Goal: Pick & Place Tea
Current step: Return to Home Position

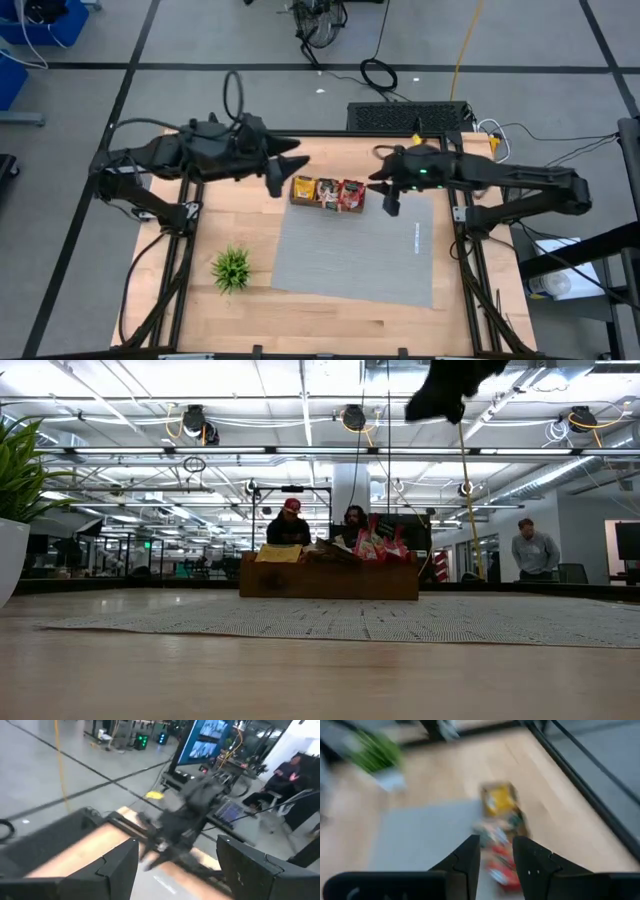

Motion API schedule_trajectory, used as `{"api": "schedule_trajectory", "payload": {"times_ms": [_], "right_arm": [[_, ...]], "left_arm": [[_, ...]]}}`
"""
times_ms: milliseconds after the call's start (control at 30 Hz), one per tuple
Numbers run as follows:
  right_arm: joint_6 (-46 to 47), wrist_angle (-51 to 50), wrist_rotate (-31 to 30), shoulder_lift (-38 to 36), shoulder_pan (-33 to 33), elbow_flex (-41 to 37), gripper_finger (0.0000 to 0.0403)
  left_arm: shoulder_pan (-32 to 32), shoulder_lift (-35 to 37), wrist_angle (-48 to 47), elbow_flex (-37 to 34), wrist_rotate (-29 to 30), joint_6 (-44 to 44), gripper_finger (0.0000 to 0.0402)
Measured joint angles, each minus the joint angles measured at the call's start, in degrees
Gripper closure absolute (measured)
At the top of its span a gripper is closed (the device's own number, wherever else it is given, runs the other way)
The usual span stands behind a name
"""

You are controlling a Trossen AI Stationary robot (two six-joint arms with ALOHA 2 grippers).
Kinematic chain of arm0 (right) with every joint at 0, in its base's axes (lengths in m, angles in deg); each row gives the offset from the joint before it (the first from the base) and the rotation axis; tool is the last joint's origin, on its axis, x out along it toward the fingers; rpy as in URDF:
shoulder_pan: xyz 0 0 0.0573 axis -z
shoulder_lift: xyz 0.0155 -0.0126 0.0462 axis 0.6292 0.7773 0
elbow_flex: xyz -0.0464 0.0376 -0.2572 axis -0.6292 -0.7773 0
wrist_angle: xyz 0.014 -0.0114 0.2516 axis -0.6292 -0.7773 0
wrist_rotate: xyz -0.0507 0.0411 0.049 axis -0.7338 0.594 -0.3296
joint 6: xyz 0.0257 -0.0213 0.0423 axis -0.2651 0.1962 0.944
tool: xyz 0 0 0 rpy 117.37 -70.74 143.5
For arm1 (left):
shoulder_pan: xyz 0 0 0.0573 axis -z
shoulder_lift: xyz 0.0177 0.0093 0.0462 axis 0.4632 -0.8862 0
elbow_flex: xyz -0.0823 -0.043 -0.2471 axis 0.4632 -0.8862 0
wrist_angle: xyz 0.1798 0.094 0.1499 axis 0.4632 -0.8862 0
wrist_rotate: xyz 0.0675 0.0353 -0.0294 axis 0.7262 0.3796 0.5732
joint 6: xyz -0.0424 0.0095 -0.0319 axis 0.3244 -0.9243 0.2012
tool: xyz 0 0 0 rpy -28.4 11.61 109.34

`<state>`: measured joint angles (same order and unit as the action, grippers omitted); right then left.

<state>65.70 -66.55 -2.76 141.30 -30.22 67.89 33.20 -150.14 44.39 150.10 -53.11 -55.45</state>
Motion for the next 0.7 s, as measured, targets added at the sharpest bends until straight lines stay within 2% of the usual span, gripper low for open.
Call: {"api": "schedule_trajectory", "payload": {"times_ms": [133,267,367,533,700], "right_arm": [[6.4,4.8,3.2,-5.4,-3.3,0.0,0.0298],[8.8,10.4,3.7,-10.5,-5.9,0.0,0.0298],[8.8,12.7,4.6,-14.0,-7.5,0.0,0.0298],[8.1,14.4,11.5,-19.2,-10.5,0.0,0.0298],[10.4,15.0,11.1,-24.2,-12.6,-2.4,0.0298]], "left_arm": [[0.7,3.2,-3.4,0.0,1.3,-3.6,0.0135],[3.0,6.1,-9.9,0.0,2.5,-6.1,0.0135],[6.5,8.0,-12.5,-0.1,8.1,-8.3,0.0135],[12.1,12.1,-16.9,0.0,17.0,-7.7,0.0135],[18.6,17.3,-17.8,-4.8,21.9,-8.1,0.0135]]}}
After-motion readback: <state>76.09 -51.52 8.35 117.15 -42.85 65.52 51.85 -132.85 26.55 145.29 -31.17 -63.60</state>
